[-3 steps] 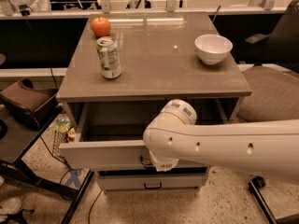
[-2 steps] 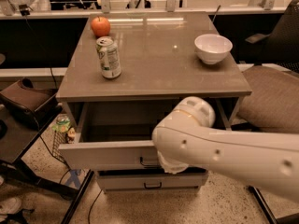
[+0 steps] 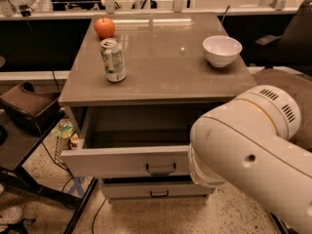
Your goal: Open top drawer
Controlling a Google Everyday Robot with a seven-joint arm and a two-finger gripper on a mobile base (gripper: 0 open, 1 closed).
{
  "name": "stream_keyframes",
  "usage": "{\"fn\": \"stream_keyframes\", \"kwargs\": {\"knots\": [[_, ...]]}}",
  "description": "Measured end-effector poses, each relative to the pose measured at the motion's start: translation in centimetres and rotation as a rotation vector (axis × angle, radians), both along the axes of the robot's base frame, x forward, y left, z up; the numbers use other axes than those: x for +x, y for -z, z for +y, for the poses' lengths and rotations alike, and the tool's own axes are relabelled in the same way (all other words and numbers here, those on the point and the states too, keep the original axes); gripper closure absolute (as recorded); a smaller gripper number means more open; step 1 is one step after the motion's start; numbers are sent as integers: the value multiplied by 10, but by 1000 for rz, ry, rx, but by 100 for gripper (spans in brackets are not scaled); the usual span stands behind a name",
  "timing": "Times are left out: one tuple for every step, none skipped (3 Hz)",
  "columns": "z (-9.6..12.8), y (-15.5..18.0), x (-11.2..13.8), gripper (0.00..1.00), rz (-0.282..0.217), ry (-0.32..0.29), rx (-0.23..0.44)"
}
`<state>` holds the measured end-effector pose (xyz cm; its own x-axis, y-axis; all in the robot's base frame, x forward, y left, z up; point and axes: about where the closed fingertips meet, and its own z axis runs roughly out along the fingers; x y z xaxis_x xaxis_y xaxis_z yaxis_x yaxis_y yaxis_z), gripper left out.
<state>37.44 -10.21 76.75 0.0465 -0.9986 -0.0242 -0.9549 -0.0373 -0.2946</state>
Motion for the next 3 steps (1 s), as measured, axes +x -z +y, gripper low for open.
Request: {"fn": "stream_keyframes", "kwargs": {"knots": [[4,10,9,100,-5,-24,-5],[13,31,36,100,-54,-73,30],[14,52,62,100,-112,-103,125]]}}
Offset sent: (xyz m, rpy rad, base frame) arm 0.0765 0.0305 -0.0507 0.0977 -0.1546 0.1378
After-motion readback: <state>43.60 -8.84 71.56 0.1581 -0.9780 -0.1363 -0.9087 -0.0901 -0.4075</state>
